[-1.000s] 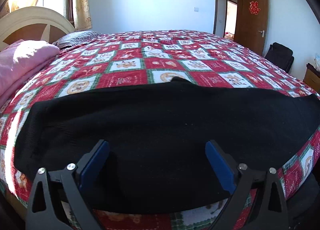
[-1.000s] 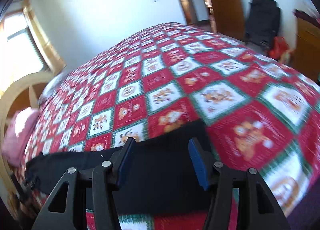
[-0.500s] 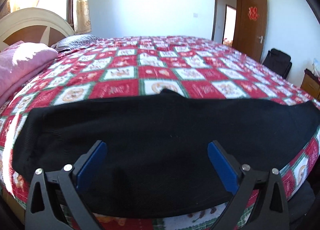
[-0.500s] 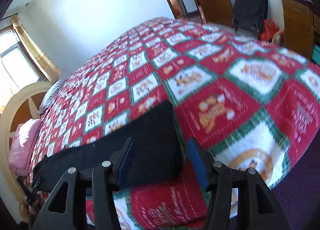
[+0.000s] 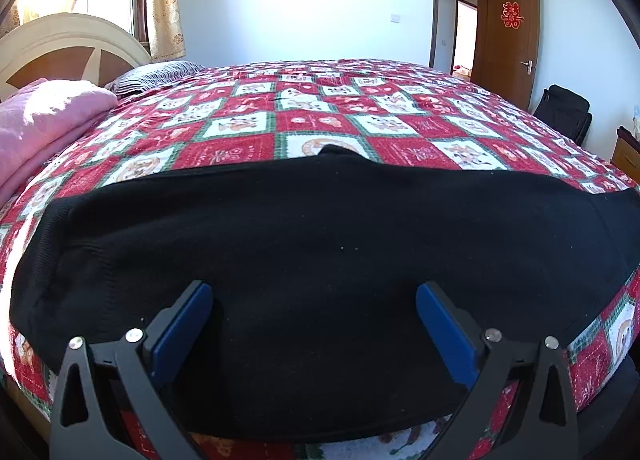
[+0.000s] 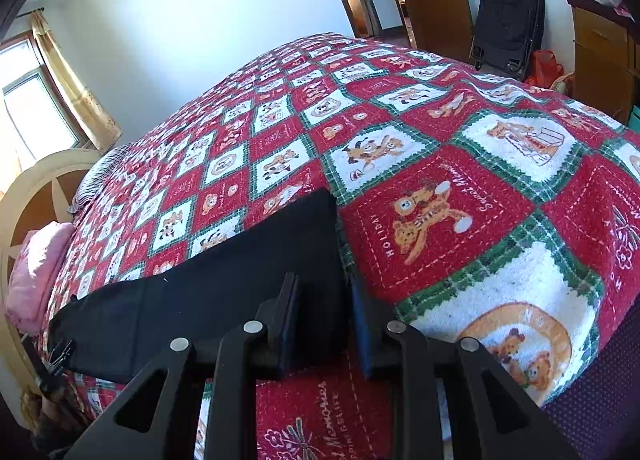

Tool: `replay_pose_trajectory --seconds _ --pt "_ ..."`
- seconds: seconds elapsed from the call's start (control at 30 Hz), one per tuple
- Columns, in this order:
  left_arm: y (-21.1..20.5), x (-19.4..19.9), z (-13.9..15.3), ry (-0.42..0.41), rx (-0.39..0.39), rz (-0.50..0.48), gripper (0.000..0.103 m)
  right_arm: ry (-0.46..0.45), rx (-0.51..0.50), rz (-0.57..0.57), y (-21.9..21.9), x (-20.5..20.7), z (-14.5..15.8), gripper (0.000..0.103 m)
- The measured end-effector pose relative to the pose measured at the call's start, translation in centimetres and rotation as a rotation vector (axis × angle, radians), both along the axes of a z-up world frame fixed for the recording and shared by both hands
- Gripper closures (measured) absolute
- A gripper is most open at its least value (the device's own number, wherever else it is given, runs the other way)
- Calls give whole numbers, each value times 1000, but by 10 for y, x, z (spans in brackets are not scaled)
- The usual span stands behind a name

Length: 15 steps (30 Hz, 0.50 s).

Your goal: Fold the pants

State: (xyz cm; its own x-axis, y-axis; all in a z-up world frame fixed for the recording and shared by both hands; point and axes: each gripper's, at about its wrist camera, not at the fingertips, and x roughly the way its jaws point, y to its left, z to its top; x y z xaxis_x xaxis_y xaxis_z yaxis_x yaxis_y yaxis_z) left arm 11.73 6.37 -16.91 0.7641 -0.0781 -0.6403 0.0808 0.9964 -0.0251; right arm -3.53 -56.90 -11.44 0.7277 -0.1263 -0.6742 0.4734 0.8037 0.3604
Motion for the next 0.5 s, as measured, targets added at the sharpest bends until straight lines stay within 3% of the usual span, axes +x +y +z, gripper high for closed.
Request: replay_pose_trajectory --seconds 0.1,0.23,0.5 --pt "-1 0 0 -2 0 3 0 -8 -22 -2 4 1 2 78" --pt "0 0 -1 -3 -5 -1 0 -37 3 7 5 0 3 88" --pt "0 0 -1 -4 -8 -1 0 -103 6 16 17 -4 18 91"
